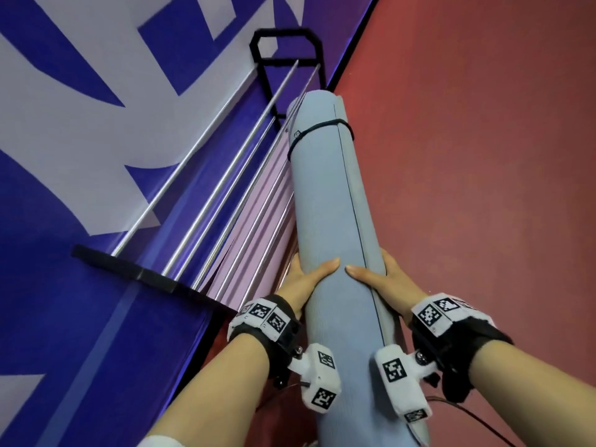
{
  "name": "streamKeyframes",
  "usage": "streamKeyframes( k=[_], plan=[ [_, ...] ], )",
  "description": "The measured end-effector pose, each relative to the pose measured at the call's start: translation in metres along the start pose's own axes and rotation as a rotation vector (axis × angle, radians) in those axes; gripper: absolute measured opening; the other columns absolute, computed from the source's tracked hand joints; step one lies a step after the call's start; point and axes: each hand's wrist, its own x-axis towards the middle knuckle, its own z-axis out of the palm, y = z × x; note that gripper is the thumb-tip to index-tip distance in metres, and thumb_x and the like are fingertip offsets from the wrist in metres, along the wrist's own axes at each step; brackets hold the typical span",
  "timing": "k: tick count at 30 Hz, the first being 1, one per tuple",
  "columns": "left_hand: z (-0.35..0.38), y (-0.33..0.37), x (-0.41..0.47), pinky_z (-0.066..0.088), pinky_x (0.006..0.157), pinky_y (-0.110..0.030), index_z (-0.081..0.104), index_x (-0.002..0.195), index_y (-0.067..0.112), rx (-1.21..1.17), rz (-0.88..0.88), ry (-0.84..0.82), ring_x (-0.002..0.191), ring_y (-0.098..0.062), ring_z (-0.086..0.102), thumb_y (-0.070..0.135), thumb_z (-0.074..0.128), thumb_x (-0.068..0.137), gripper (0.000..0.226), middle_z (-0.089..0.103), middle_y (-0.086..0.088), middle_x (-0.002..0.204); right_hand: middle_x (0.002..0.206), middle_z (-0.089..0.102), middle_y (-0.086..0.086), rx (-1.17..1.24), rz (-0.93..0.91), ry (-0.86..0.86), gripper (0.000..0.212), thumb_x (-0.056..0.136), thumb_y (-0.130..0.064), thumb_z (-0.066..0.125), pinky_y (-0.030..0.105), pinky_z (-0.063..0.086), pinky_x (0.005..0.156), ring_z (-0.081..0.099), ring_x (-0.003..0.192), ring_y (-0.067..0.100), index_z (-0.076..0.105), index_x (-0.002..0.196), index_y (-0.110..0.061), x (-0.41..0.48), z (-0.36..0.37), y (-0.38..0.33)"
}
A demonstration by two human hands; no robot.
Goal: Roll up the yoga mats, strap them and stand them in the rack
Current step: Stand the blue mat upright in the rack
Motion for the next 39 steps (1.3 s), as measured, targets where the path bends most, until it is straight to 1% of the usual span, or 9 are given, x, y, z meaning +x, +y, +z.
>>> streamKeyframes(
  k=[8, 14, 17, 19, 23, 26, 29, 36, 39],
  plan=[
    [-0.007, 0.003, 0.016, 0.049, 0.094, -0.05, 0.042, 0.132, 0.026, -0.112, -0.005, 0.039, 0.107, -0.027, 0.064, 0.037, 0.087, 0.053, 0.091, 0.063, -0.008, 0.121, 0.117, 0.064, 0.001, -0.045, -0.016, -0.051, 0.073, 0.072, -0.026, 0.078, 0.029, 0.053, 0.085, 0.064, 0.103, 0.014, 0.041, 0.135, -0.018, 0.029, 0.004, -0.01],
    [-0.025, 0.02, 0.033, 0.051, 0.093, -0.048, 0.041, 0.134, 0.024, -0.09, -0.037, 0.058, 0.105, -0.026, 0.064, 0.042, 0.086, 0.05, 0.097, 0.064, -0.007, 0.119, 0.115, 0.065, 0.002, -0.034, 0.011, -0.04, 0.069, 0.073, -0.023, 0.08, 0.03, 0.053, 0.085, 0.065, 0.102, 0.015, 0.044, 0.132, -0.017, 0.051, 0.02, -0.023],
    [-0.029, 0.034, 0.036, 0.05, 0.094, -0.046, 0.039, 0.138, 0.026, -0.01, -0.043, 0.072, 0.106, -0.023, 0.064, 0.052, 0.085, 0.047, 0.105, 0.063, -0.003, 0.121, 0.115, 0.066, 0.002, -0.025, 0.033, -0.021, 0.074, 0.068, -0.028, 0.084, 0.033, 0.053, 0.088, 0.066, 0.101, 0.016, 0.046, 0.131, -0.018, 0.058, 0.026, -0.031],
    [-0.029, 0.041, 0.035, 0.049, 0.096, -0.046, 0.035, 0.14, 0.025, 0.048, -0.061, 0.118, 0.106, -0.023, 0.062, 0.051, 0.082, 0.058, 0.098, 0.06, -0.003, 0.122, 0.115, 0.067, 0.001, -0.02, 0.045, -0.016, 0.08, 0.062, -0.035, 0.084, 0.037, 0.053, 0.09, 0.066, 0.101, 0.016, 0.046, 0.131, -0.02, 0.062, 0.031, -0.034],
    [-0.03, 0.05, 0.037, 0.046, 0.098, -0.046, 0.024, 0.143, 0.029, 0.231, -0.011, 0.191, 0.111, -0.023, 0.057, 0.052, 0.07, 0.074, 0.085, 0.053, -0.003, 0.129, 0.115, 0.067, 0.001, 0.022, 0.06, 0.0, 0.071, 0.07, -0.029, 0.082, 0.039, 0.053, 0.092, 0.067, 0.102, 0.017, 0.047, 0.131, -0.02, 0.074, 0.038, -0.034],
    [-0.032, 0.054, 0.04, 0.047, 0.098, -0.046, 0.019, 0.143, 0.036, 0.402, 0.025, 0.241, 0.115, -0.023, 0.054, 0.072, 0.071, 0.055, 0.108, 0.048, -0.002, 0.133, 0.114, 0.068, 0.001, 0.04, 0.055, 0.011, 0.078, 0.063, -0.038, 0.084, 0.04, 0.052, 0.093, 0.067, 0.102, 0.017, 0.048, 0.131, -0.021, 0.087, 0.045, -0.032],
    [-0.036, 0.058, 0.043, 0.048, 0.097, -0.045, 0.018, 0.142, 0.039, 0.532, 0.061, 0.257, 0.118, -0.022, 0.053, 0.081, 0.068, 0.042, 0.12, 0.045, -0.003, 0.137, 0.116, 0.066, 0.002, 0.086, 0.06, 0.018, 0.067, 0.075, -0.025, 0.078, 0.033, 0.055, 0.086, 0.066, 0.101, 0.016, 0.045, 0.133, -0.019, 0.099, 0.05, -0.036],
    [-0.039, 0.074, 0.036, 0.045, 0.101, -0.044, 0.012, 0.148, 0.032, 0.694, 0.108, 0.254, 0.124, -0.021, 0.047, 0.068, 0.064, 0.065, 0.104, 0.039, -0.003, 0.143, 0.112, 0.066, 0.001, 0.134, 0.039, 0.036, 0.052, 0.079, -0.02, 0.074, 0.016, 0.055, 0.068, 0.066, 0.095, 0.011, 0.048, 0.124, -0.02, 0.115, 0.059, -0.05],
    [-0.043, 0.084, 0.034, 0.041, 0.105, -0.041, 0.012, 0.15, 0.021, 0.79, 0.129, 0.246, 0.13, -0.02, 0.042, 0.058, 0.064, 0.076, 0.097, 0.035, -0.004, 0.146, 0.112, 0.065, -0.001, 0.17, 0.03, 0.056, 0.051, 0.078, -0.022, 0.075, 0.02, 0.055, 0.074, 0.065, 0.096, 0.011, 0.046, 0.12, -0.024, 0.122, 0.065, -0.054]
  ],
)
